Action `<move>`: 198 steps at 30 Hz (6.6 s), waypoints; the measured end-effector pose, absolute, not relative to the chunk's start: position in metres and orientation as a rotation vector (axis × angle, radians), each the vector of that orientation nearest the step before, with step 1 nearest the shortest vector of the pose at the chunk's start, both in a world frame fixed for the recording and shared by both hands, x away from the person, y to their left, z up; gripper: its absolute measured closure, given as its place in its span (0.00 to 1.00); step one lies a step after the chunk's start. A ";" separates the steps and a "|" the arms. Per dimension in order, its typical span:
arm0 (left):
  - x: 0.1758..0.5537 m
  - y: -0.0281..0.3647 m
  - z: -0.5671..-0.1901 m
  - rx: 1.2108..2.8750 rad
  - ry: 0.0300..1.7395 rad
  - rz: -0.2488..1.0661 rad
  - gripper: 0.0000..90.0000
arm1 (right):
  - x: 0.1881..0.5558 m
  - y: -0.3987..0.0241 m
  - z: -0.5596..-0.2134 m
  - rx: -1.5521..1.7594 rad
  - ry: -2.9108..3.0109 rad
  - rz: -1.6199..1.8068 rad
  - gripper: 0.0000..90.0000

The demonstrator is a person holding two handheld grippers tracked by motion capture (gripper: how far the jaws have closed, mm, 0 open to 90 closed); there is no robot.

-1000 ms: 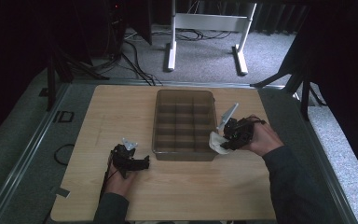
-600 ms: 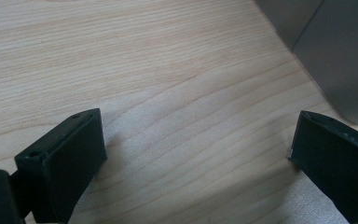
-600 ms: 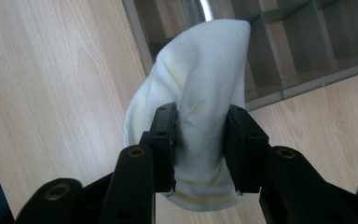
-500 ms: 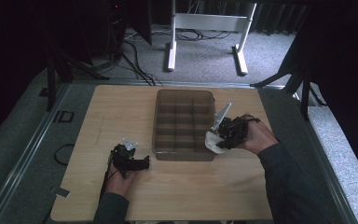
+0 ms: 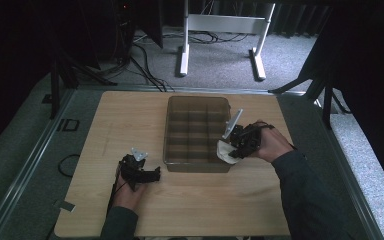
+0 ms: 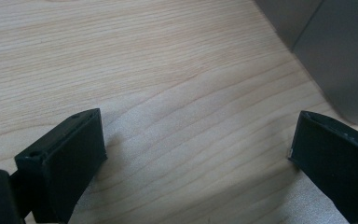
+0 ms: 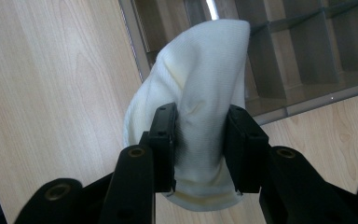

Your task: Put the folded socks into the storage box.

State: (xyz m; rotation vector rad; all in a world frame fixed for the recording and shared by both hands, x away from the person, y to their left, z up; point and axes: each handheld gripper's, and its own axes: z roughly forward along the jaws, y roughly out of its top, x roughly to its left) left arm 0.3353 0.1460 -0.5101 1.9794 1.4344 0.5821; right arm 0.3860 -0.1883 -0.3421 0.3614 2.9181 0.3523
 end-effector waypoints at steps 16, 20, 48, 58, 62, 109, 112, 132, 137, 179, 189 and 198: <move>0.335 0.146 -0.510 1.978 1.434 0.583 0.04 | 0.394 -0.178 -0.352 0.320 2.950 0.297 0.74; 0.335 0.146 -0.510 1.978 1.434 0.583 0.04 | 0.395 -0.176 -0.354 0.319 2.959 0.286 0.74; 0.335 0.146 -0.510 1.978 1.434 0.584 0.04 | 0.408 -0.157 -0.375 0.307 3.018 0.194 0.74; 0.335 0.146 -0.510 1.978 1.434 0.584 0.04 | 0.413 -0.153 -0.380 0.320 3.035 0.179 0.75; 0.335 0.146 -0.510 1.978 1.434 0.584 0.04 | 0.416 -0.151 -0.383 0.320 3.031 0.152 0.76; 0.335 0.146 -0.510 1.978 1.434 0.584 0.04 | 0.424 -0.156 -0.386 0.430 3.063 0.218 0.72; 0.335 0.146 -0.510 1.978 1.434 0.584 0.04 | 0.424 -0.152 -0.390 0.421 3.073 0.206 0.74; 0.335 0.146 -0.510 1.978 1.435 0.584 0.04 | 0.426 -0.141 -0.409 0.403 3.079 0.112 0.87; 0.335 0.146 -0.510 1.978 1.434 0.583 0.04 | 0.426 -0.140 -0.413 0.407 3.081 0.094 0.88; 0.335 0.146 -0.510 1.978 1.434 0.583 0.04 | 0.437 -0.133 -0.443 0.481 3.108 -0.033 0.89; 0.335 0.146 -0.510 1.978 1.434 0.583 0.04 | 0.437 -0.133 -0.444 0.492 3.109 -0.035 0.89; 0.335 0.146 -0.510 1.978 1.434 0.583 0.04 | 0.438 -0.133 -0.444 0.505 3.116 -0.036 0.89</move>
